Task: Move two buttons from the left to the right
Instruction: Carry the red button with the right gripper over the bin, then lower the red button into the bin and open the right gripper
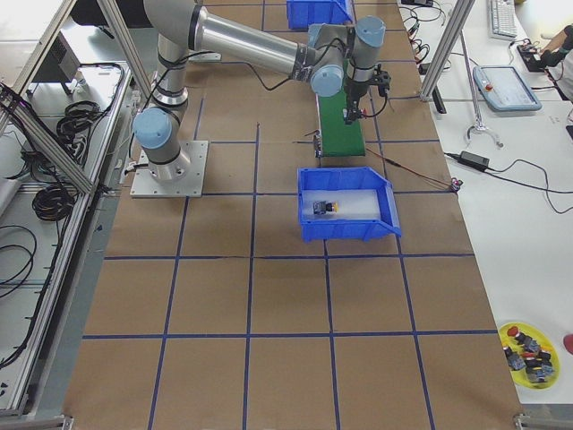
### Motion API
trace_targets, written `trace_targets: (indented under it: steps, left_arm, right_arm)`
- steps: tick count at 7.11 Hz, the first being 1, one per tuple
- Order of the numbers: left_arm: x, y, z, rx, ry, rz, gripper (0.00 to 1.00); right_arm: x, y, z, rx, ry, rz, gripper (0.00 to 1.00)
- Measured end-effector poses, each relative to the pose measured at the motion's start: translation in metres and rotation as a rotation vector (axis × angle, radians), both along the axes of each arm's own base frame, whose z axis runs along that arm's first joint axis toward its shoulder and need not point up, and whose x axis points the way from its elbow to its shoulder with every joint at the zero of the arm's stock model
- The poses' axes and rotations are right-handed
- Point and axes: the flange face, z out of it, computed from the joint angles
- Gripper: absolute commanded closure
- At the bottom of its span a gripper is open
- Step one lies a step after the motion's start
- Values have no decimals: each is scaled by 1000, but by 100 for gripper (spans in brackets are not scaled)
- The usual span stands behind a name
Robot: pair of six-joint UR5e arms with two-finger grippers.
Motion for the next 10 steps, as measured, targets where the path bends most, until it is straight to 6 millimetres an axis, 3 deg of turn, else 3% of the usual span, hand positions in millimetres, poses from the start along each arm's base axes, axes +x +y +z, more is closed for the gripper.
trace_targets:
  steps: [1, 2, 3, 4, 7, 10]
  left_arm:
    - [0, 0, 0, 0, 0, 1, 0]
    - [0, 0, 0, 0, 1, 2, 0]
    - [0, 0, 0, 0, 0, 3, 0]
    - [0, 0, 0, -1, 0, 3, 0]
    - [0, 0, 1, -1, 1, 4, 0]
    - [0, 0, 0, 0, 1, 4, 0]
  right_arm:
    - [-56, -2, 22, -43, 20, 32, 96]
    - [-106, -1, 32, -66, 38, 54, 96]
    - [-154, 2, 30, -70, 48, 59, 96]
    - [-187, 2, 16, -54, 44, 54, 96]
    - [-223, -24, -66, -28, 40, 68, 96]
    - [-225, -28, -133, 32, 9, 72, 96]
